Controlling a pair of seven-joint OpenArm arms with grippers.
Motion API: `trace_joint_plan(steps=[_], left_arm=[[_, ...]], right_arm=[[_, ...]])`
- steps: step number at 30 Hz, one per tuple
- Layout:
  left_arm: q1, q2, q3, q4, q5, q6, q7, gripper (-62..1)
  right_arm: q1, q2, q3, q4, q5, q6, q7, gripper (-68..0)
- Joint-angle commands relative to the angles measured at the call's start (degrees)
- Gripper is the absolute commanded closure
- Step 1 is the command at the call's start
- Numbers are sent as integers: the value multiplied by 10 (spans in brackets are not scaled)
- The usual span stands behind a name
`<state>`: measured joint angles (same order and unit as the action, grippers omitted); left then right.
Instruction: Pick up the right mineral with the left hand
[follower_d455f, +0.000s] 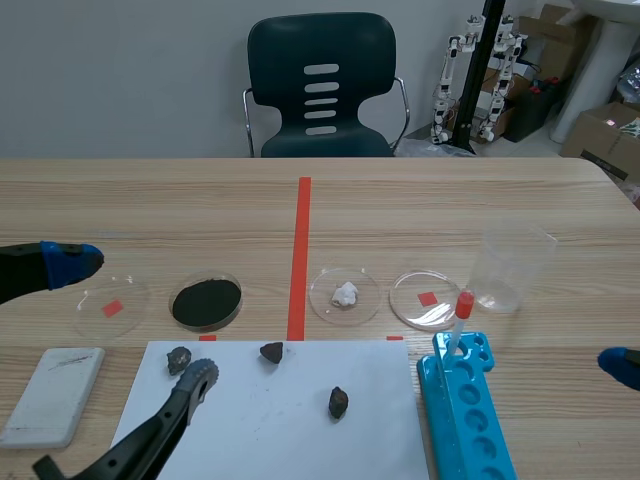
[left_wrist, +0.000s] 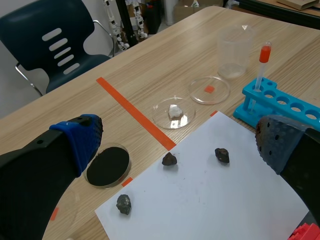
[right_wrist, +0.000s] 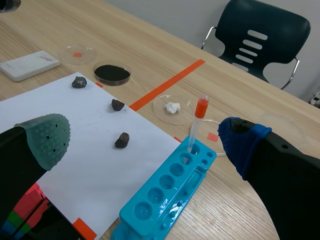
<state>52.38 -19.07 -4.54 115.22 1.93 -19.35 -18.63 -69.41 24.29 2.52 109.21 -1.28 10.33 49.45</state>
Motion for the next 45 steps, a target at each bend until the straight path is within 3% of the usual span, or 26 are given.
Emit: trace_joint_plan(steps=[1,36,42,45], left_arm=[[-2,2,2,2,-6,1,-8,-623],[-2,2,2,2,-6,1,-5,-623],[-12,2,20,2,-12,1,72,-623],[-40,1,40,2,-43,1,142,-623]], right_arm=[[1,2,1,6,4,0,7,-621],[1,2,1,6,4,0,7,-621],[1,2,1,6,4,0,7,-621],[1,2,1,6,4,0,7,-621]])
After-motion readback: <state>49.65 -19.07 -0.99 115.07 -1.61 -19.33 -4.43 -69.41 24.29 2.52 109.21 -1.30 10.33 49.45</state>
